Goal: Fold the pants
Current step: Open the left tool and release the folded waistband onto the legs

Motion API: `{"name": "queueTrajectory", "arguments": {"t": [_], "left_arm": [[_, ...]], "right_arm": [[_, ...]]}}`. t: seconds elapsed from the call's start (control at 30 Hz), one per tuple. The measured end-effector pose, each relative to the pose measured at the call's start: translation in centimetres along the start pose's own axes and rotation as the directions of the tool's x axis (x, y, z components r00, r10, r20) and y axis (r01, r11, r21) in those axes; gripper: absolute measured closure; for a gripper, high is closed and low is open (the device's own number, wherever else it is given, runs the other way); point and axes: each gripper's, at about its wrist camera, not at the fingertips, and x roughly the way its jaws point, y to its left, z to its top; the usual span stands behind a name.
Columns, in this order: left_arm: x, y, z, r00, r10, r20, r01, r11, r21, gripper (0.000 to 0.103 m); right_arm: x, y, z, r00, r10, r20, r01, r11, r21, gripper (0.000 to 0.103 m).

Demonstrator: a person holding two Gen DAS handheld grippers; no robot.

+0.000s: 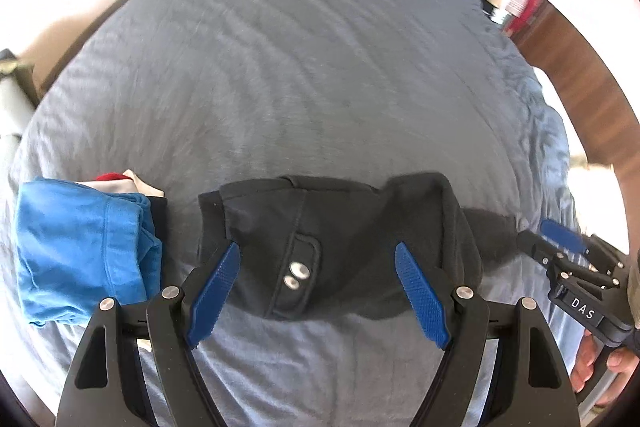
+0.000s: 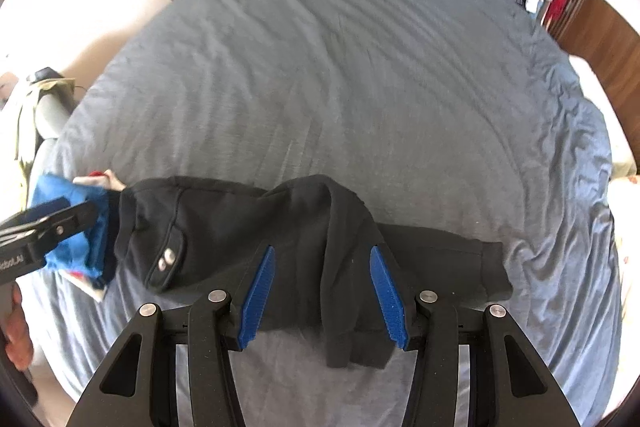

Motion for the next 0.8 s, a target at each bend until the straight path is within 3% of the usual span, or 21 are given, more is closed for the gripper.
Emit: {"name": "queueTrajectory", "arguments": {"t": [0.23,0.63,0.8], "left_arm": [[-0.9,-3.0,-5.1,0.996,0.002,0.087,-0.013,0.991,0.133,0.023],[0.5,-6.0,-11.9,0.969,0.007,0.247,-0.06,0.976,0.209,0.023],[2.5,-6.9,-12.9,0.972,-0.007,0.235,-0.05,0.97,0.236,0.023]], "right_arm": [[-2.6,0.5,-6.9,0.986,-0.028,0.163,0.041,0.996,-0.079,0.053],[-0.8,-0.4,-14.4,0.966,0.0,0.259,0.018,0.997,-0.069,0.053],[0.8,0.1,-16.0,0.961,-0.012,0.275,0.039,0.995,-0.092,0.053]]}}
